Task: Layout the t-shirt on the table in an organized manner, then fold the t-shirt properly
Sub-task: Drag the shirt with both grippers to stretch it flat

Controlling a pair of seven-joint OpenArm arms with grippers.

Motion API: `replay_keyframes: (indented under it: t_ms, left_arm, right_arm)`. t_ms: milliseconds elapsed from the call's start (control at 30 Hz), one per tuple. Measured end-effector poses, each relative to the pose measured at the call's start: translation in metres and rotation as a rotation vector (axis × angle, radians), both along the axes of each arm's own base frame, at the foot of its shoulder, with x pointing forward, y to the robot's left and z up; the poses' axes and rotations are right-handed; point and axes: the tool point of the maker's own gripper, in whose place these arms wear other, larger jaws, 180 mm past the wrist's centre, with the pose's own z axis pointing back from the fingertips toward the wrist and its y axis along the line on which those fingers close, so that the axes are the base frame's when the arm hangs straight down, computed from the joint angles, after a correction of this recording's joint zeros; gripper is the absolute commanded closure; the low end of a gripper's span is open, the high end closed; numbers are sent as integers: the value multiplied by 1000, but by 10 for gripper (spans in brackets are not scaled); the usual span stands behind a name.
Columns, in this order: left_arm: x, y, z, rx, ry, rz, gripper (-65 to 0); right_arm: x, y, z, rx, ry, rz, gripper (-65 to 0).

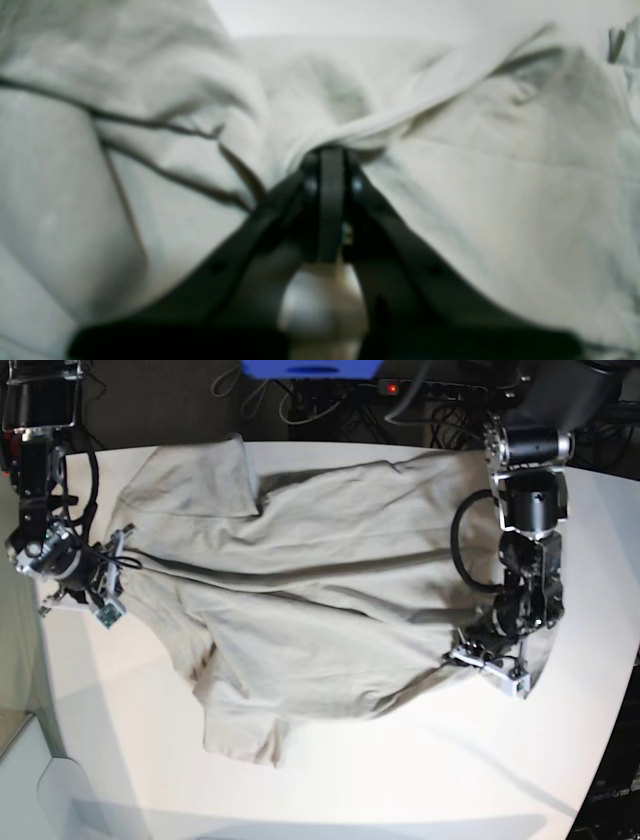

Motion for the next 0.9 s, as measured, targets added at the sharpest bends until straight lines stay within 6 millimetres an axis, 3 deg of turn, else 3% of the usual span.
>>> replay_keyframes:
  t_ms: [233,367,467,567,633,800,900]
  left_arm:
    - [37,47,17,126,-113,111,-1]
    - [65,52,52,153,-204,118,-1]
    - [73,76,74,131,-195,153,-1]
    - [62,91,87,95,-149,167,-1]
    - [51,94,94,77,-162,175,-1]
    - [3,71,100,30,-157,106,-1]
    - [-29,57,93,29,-139,55,-1]
  right_arm:
    - [-54,5,-39,9,133,1,-11]
    - [-62,14,-42,60,107,22,-11]
    - [-63,15,-42,64,105,24,-11]
    - [-57,13,-40,54,102,21,-11]
    - [-44,14,-32,57,71,25,-12]
    - [7,13,3,55,-51,28,-15]
    - [36,19,10,49,-72,44,-15]
